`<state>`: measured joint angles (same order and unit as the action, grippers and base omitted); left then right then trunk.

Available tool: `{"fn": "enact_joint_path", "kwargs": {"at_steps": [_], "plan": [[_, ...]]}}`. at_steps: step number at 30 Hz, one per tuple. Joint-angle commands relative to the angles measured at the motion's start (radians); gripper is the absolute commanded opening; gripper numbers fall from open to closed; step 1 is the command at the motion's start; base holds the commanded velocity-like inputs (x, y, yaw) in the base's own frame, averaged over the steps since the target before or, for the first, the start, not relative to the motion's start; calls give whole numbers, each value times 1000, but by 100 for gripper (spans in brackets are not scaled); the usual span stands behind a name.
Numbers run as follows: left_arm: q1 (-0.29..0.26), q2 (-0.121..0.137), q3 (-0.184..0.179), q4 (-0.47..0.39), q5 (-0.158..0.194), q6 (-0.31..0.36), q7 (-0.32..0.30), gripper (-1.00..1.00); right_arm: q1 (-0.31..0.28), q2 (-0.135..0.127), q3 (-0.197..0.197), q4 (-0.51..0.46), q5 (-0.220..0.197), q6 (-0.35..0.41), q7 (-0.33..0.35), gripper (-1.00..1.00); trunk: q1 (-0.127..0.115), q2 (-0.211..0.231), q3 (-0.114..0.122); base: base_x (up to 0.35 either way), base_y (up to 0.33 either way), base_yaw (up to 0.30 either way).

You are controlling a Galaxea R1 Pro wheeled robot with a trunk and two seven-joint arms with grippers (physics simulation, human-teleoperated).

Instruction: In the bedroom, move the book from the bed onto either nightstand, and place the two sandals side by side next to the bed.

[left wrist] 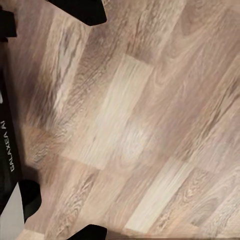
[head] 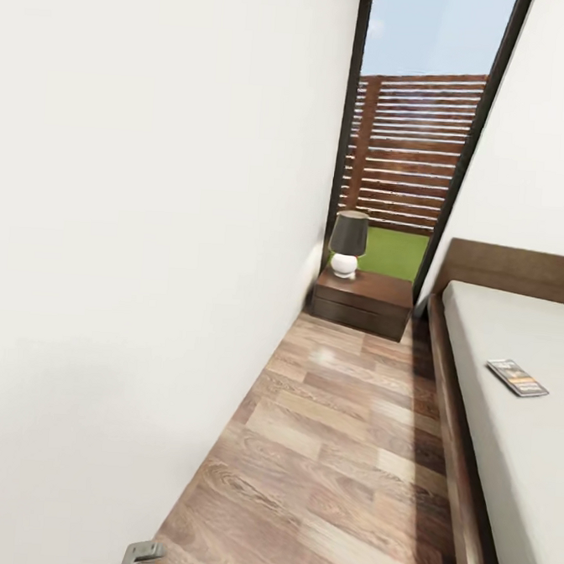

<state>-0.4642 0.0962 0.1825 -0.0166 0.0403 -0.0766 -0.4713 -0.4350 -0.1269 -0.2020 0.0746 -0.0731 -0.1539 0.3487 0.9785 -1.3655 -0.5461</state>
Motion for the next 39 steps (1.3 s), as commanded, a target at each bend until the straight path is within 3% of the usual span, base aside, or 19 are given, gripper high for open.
{"fn": "enact_joint_path", "kwargs": {"at_steps": [1,8,19,39], "plan": [[-1,0,2,1,4,-2,-4,100,-2,0,-2,5,-8,-6,6,100,1,-1,-2,302,0,-259],[-1,0,2,1,4,-2,-4,100,-2,0,-2,5,-8,-6,6,100,1,-1,-5,227,0,-259],[-1,0,2,1,4,-2,-4,100,-2,-1,-2,5,-8,-6,6,100,1,-1,-12,19,0,-245],[-1,0,2,1,4,-2,-4,100,-2,0,-2,5,-7,-25,6,100,1,-1,-13,0,0,-48]]}}
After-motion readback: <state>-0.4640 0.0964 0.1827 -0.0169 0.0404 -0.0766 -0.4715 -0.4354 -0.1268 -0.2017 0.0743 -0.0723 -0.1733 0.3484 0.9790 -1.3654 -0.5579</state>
